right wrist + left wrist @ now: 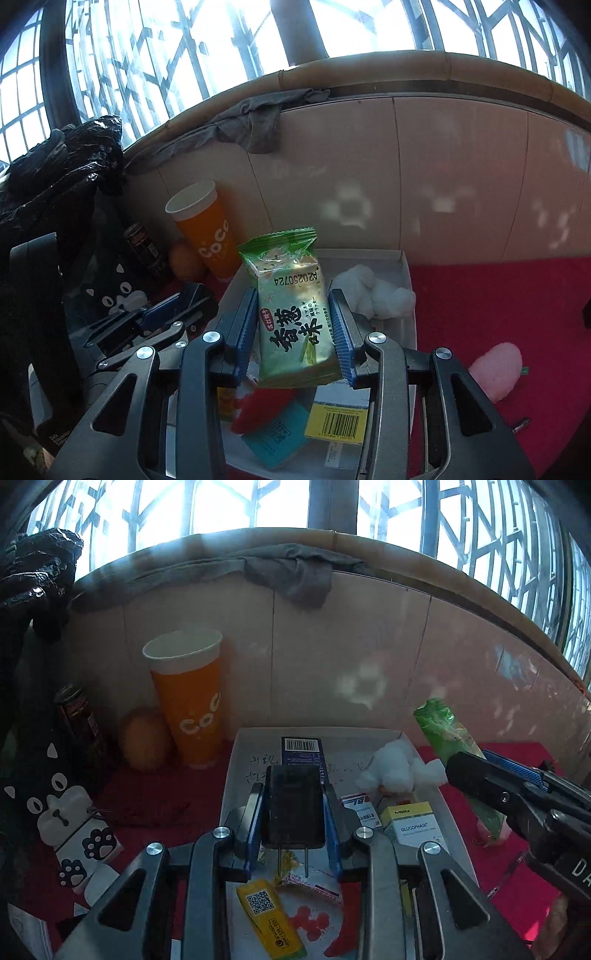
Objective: Organize objects
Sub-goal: 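Lower both items into the tray and open both grippers, then move both grippers back over the table toward the pink plush ball and pen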
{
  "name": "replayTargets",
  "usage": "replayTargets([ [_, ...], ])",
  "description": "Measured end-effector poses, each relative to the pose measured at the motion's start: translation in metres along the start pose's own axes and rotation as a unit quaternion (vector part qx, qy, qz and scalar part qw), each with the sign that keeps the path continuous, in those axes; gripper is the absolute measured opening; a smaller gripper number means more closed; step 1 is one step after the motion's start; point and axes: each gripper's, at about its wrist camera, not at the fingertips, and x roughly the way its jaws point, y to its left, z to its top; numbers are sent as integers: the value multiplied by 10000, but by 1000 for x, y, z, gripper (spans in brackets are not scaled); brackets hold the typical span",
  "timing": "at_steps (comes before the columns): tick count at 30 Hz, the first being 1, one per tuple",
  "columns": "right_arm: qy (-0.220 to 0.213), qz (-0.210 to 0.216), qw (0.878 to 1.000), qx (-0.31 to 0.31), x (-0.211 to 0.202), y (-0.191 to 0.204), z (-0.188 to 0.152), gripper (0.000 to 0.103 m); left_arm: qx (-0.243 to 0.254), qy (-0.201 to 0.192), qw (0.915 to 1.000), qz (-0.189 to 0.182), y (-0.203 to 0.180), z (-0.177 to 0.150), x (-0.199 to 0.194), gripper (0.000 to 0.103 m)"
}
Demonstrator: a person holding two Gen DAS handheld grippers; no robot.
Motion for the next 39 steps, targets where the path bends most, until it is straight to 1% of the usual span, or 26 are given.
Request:
replayTargets([
  [2,180,-16,9998,47,20,0,-3,38,-30,126,9999,93,3,1,12,29],
  [4,317,-18,9994,129,34,-4,-7,38,-65,167,9997,169,6,3,20,29],
  [8,426,-40,9990,145,50,-8,-9,38,-212,201,9993,216,13,8,29,29],
  [11,476,-42,9987,167,59,-11,-9,38,-270,216,9992,177,14,11,34,31],
  [13,502,-51,9985,203,64,-13,-8,39,-258,202,9993,174,11,11,34,47],
  [14,509,-30,9984,228,66,-14,-7,39,-244,150,9992,295,11,11,32,54],
  [15,510,-39,9983,266,66,-16,-7,39,-252,86,9990,369,12,12,30,66],
  [16,506,-23,9982,317,66,-19,-6,41,-308,35,9985,452,15,12,28,73],
  [17,477,-28,9981,377,65,-22,-6,45,-404,-12,9977,547,19,13,26,85],
  [18,425,-86,9981,433,63,-26,-5,59,-521,-65,9970,567,24,14,23,93],
  [19,361,-118,9980,497,60,-29,-5,75,-639,-107,9963,573,29,14,20,98],
  [20,312,-100,9978,569,58,-33,-4,81,-734,-154,9954,598,33,15,17,103],
  [21,270,-69,9976,634,55,-36,-4,84,-781,-214,9950,578,35,16,13,103],
  [24,192,-36,9975,678,46,-39,-1,84,-788,-402,9945,558,33,17,0,103],
  [27,36,-34,9980,632,28,-43,1,84,-720,-624,9947,395,24,16,-18,103],
  [29,-100,-94,9983,564,13,-51,0,84,-613,-780,9948,220,14,14,-29,103],
  [32,-191,-251,9980,542,-12,-74,-2,84,-354,-811,9960,-106,-10,12,-38,103],
  [34,-211,-397,9971,617,-30,-96,-4,84,-172,-787,9962,-326,-29,11,-41,103],
  [37,-294,-585,9938,901,-61,-137,-12,84,37,-718,9941,-818,-63,1,-42,103],
  [39,-356,-678,9904,1155,-82,-165,-21,84,249,-589,9902,-1245,-90,-9,-38,103],
])
